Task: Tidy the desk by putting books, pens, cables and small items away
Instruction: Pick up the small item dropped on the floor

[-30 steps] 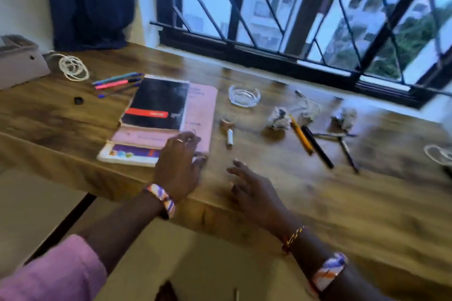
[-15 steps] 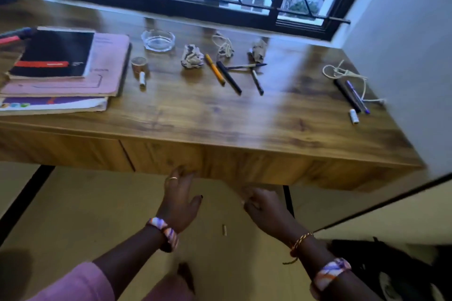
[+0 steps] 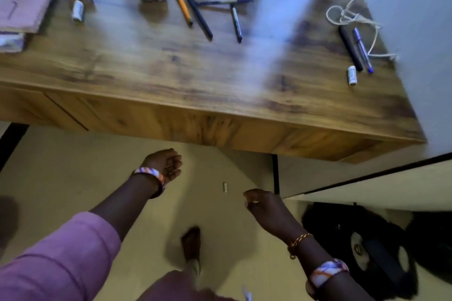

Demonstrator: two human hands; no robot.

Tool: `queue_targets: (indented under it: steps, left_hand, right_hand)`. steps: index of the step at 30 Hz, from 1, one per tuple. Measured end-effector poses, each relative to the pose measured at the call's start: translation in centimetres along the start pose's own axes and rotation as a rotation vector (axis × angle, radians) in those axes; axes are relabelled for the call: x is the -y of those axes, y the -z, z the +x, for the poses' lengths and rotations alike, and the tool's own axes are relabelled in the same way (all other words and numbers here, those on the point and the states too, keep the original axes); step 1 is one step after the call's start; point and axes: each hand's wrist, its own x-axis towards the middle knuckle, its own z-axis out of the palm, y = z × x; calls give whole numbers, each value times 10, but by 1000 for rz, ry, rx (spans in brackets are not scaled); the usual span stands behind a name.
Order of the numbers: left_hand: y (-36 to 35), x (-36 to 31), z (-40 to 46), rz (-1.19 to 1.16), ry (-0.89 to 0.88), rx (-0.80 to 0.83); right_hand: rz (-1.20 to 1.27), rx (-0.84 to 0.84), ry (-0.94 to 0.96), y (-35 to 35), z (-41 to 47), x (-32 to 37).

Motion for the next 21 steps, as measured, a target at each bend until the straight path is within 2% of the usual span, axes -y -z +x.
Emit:
queue_targets:
  steps: [6, 11, 14, 18, 21]
  left_hand:
    - [-17, 71, -16, 302, 11, 18]
    - [-18, 121, 23, 474, -47, 27]
    - [-21, 158, 77, 538, -49, 36]
    - [-20, 210, 167, 660, -8, 38]
    - [-21, 248, 237, 856, -128, 4]
  right_hand:
    - [12, 134, -23, -30, -11, -50]
    - [1, 287, -80, -81, 12, -112]
    - [-2, 372, -124, -117, 43, -160]
    - [10, 364, -255, -175, 91, -236]
    - [-56, 357, -285, -215, 131, -293]
